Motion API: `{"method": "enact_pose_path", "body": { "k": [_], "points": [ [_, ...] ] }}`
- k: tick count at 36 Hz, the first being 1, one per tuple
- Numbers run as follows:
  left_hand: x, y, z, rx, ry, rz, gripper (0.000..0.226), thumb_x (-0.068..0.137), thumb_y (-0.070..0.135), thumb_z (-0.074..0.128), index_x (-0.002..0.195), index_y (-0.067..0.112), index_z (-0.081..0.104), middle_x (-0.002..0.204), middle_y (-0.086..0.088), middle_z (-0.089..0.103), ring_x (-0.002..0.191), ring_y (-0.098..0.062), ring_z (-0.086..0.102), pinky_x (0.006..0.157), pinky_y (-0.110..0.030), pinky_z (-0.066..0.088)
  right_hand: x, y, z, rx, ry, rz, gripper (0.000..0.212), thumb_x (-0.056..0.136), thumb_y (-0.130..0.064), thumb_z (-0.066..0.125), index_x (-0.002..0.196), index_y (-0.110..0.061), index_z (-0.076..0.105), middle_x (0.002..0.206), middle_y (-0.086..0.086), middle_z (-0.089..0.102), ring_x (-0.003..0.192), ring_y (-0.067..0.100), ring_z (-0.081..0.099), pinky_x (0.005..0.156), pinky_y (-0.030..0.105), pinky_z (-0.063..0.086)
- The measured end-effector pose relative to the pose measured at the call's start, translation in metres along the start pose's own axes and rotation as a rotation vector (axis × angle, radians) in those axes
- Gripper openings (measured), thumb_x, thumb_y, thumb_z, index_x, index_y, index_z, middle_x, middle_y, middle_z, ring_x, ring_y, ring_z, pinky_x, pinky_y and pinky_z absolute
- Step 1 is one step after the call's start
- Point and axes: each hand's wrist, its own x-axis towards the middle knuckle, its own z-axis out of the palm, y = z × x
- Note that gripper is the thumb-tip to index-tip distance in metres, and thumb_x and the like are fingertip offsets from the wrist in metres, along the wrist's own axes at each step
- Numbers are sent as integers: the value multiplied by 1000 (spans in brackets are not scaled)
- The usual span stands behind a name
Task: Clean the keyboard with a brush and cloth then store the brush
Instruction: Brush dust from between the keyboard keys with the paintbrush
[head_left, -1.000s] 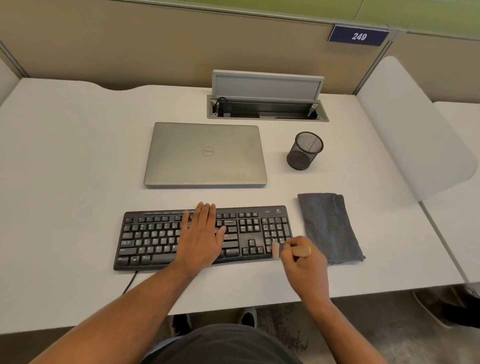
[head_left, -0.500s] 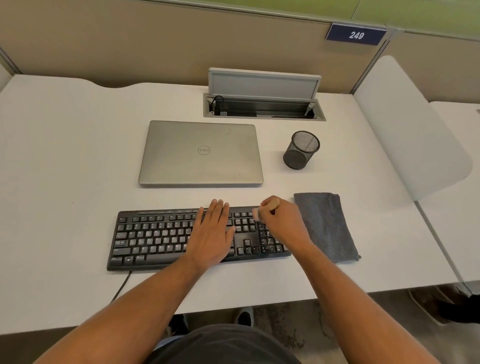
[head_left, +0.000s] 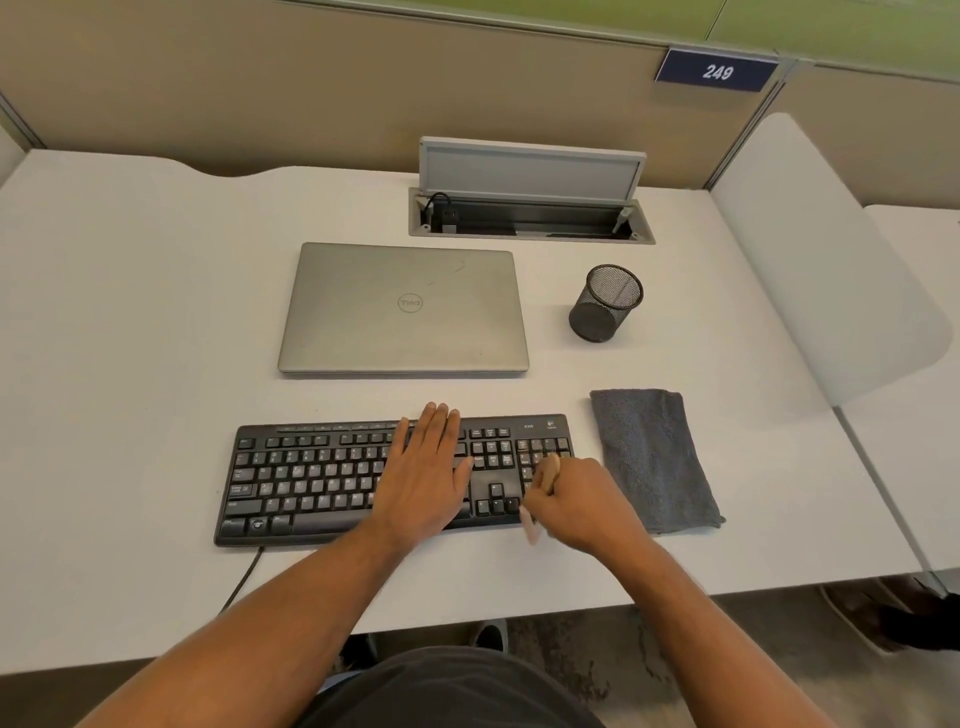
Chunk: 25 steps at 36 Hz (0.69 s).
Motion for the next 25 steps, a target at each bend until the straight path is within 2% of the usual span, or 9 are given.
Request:
{"method": "enact_pose_path", "body": {
  "k": [3,6,8,10,13,16,20,23,25],
  "points": [
    [0,0,0,3,-3,5,73,102,54,13,163,13,13,170,-8,16,158,-22,7,127,-48,3,1,5,-3,0,42,-1,29,90,-27,59,70,-8,68,63,5,69,59,21,66,61,36,57],
    [0,0,-1,14,-3,7,73,102,53,14,163,12,14,170,-8,16,158,-22,7,127,-48,4,6,11,-9,192,234,14,27,95,-27,55,73,-20,69,61,-3,70,53,9,63,54,29,54],
    [-1,0,-2,20,6,9,72,103,52,16,162,11,17,169,-9,19,157,-23,10,127,-49,6,12,11,-14,318,361,29,25,98,-29,54,79,-25,69,66,-6,71,58,10,65,54,29,54],
    [-1,1,-3,20,5,12,71,104,52,17,162,11,17,169,-9,19,157,-23,11,127,-49,7,21,10,-19,378,412,45,20,99,-29,55,87,-27,71,74,-7,73,68,11,69,61,32,57],
    [-1,1,-4,13,10,9,71,104,51,18,162,11,17,169,-9,20,157,-22,11,127,-48,5,34,4,-23,386,404,30,20,98,-29,53,91,-28,72,85,-11,73,80,8,71,71,32,59],
    [-1,1,-4,18,1,6,72,103,52,16,163,12,15,170,-8,17,158,-22,9,127,-48,4,43,-1,-24,320,335,23,26,99,-28,48,92,-24,72,78,-8,73,79,10,71,75,34,60],
    [-1,2,-5,16,-13,3,73,103,53,14,163,13,12,170,-8,14,158,-22,6,128,-48,3,48,0,-24,227,240,24,24,98,-24,53,86,-18,72,74,0,75,71,18,74,72,43,64],
    [-1,2,-6,22,-20,4,73,102,53,10,163,13,10,171,-8,13,158,-22,4,128,-49,3,52,2,-31,122,142,54,26,93,-21,55,81,-5,71,70,9,74,71,26,74,69,42,63],
    [-1,2,-6,24,-15,4,74,101,53,9,163,13,12,170,-8,15,158,-22,6,128,-49,4,55,3,-34,122,148,66,29,91,-22,54,76,-4,71,67,9,73,70,27,73,68,40,62]
  ]
}}
